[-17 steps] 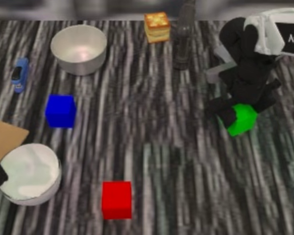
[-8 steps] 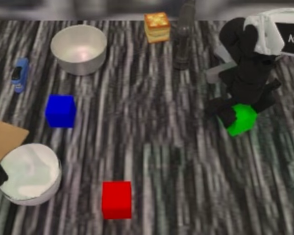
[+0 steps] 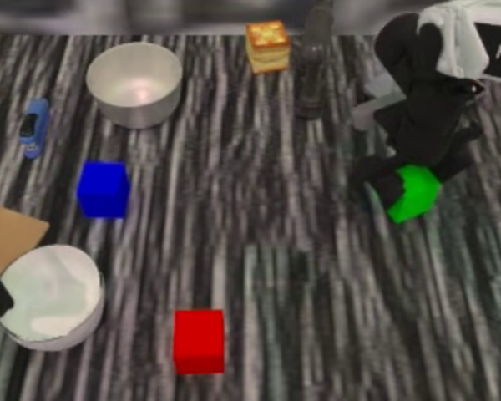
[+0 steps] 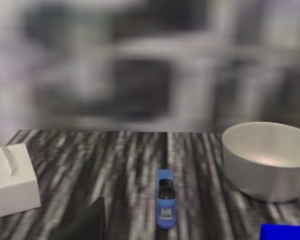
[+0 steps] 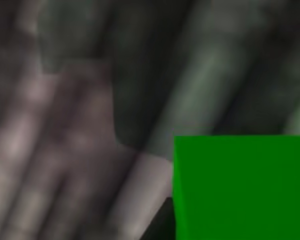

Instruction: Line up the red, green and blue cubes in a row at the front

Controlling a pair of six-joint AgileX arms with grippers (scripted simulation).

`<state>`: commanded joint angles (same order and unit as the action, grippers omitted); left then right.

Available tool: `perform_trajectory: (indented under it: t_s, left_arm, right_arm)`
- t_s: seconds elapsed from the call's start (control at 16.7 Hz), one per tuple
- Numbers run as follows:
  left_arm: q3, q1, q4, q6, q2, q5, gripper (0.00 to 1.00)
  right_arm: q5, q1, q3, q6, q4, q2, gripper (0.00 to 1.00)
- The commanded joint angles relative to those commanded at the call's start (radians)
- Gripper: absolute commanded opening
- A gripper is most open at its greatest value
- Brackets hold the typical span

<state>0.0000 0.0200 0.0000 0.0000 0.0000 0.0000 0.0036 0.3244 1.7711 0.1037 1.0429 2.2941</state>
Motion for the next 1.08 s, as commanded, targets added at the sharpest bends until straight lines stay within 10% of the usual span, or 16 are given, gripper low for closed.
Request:
perform_trajectory:
  t_s: [0.66,1.08]
  left_arm:
    - [0.0,0.0,0.0,0.0,0.0,0.0,1.0]
    - [0.0,0.0,0.0,0.0,0.0,0.0,1.0]
  right_arm:
    - [0.0,0.01,0.103,-0.014,0.16,-0.05,0.0]
    - [-0.001,0.23,0.008,-0.38,0.149,-0.125,0.0]
